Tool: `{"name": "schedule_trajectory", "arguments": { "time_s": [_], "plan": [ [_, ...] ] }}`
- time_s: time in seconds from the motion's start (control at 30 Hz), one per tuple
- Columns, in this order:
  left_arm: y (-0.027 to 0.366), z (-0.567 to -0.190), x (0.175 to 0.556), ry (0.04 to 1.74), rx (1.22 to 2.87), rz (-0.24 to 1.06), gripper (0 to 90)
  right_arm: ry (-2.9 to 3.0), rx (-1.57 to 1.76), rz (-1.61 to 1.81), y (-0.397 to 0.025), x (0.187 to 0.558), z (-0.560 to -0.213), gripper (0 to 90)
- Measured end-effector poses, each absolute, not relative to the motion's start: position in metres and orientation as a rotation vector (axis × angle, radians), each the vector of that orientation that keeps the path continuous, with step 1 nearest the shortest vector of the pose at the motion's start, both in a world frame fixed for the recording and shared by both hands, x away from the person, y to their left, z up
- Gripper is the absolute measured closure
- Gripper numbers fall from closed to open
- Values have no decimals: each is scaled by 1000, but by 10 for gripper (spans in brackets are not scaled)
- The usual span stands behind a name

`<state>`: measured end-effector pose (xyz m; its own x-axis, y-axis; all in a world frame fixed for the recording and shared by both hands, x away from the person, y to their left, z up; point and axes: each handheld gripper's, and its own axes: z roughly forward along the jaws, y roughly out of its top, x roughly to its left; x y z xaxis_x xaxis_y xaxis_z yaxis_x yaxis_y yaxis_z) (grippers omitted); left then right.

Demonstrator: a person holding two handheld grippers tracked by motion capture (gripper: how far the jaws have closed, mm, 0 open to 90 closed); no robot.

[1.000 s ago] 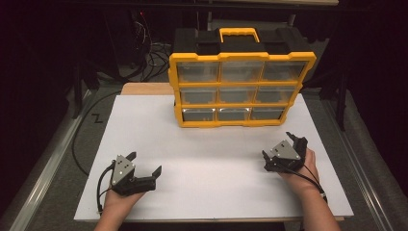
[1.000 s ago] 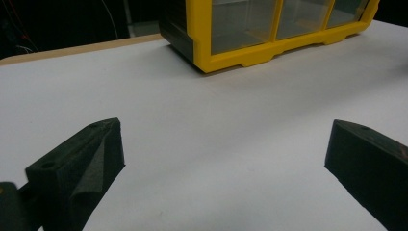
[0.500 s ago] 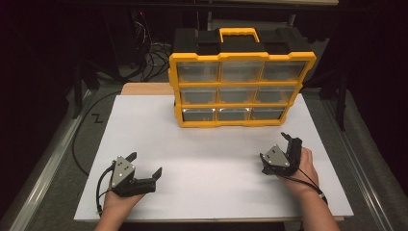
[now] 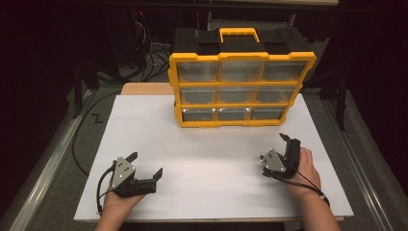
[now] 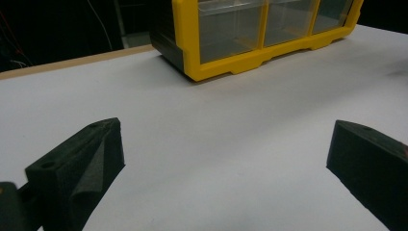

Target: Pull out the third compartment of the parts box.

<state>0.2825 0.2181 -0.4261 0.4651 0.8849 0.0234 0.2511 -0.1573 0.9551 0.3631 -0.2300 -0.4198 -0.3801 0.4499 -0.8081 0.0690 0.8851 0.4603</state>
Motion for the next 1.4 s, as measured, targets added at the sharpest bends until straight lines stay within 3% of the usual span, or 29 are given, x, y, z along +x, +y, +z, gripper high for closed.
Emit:
{"name": "schedule_trajectory", "arguments": {
  "time_s": [1.23,1.4],
  "plan": [
    [218,-425,283,977,1687,779,4,1859,-10,124,-197,350,-421,11],
    [221,-424,284,1000,1659,780,4,1843,-7,109,-201,351,-422,45]
  ]
}}
